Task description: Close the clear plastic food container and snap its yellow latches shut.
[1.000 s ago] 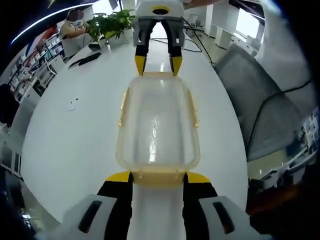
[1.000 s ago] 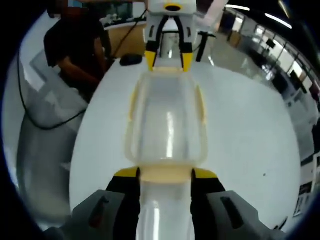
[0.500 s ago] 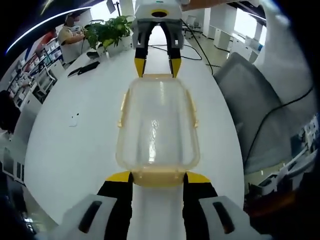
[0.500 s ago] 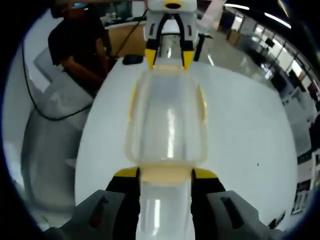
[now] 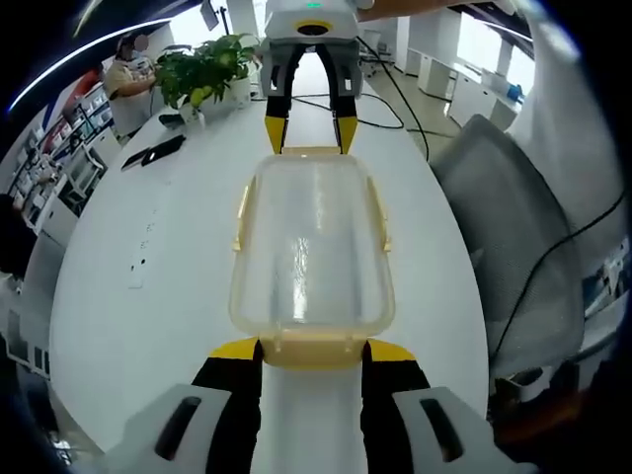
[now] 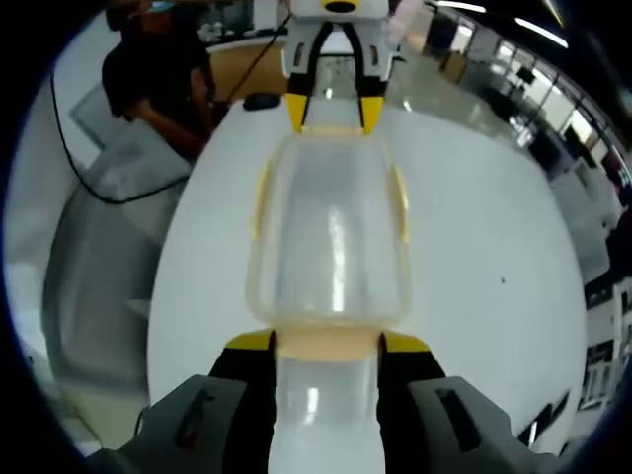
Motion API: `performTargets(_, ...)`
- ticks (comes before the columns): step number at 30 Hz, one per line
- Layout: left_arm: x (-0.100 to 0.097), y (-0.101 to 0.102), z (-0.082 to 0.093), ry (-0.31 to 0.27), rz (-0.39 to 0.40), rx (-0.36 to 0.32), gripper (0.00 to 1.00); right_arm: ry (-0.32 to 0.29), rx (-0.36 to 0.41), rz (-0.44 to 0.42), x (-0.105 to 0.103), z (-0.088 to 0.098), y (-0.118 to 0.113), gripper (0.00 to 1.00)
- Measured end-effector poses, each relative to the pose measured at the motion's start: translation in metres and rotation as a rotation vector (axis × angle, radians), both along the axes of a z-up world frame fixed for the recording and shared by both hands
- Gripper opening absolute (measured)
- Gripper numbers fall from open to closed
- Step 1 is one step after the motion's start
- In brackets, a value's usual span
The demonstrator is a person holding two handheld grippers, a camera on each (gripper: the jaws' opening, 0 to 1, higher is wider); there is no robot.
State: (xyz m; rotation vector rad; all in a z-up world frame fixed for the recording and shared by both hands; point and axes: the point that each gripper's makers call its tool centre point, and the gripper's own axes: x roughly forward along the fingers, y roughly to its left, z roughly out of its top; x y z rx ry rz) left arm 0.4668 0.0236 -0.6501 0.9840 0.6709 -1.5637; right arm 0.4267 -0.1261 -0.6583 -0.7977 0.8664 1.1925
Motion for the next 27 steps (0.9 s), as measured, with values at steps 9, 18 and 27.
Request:
performTargets(9,-0.005,-0.029,-0.003,0.003,-0.021,-0.001,0.33,0.005,0.005,-0.022,-0.009,-0.005,-0.029,0.36)
performTargets(18,-0.011,-0.055,-0.012,0.005,-0.042,0.005,0.33,0.019,0.001,-0.038,-0.019,-0.013,-0.054,0.36)
performTargets(27,-0.018,-0.08,-0.018,0.011,-0.048,-0.005,0.33,0.039,-0.002,-0.048,-0.027,-0.019,-0.08,0.36)
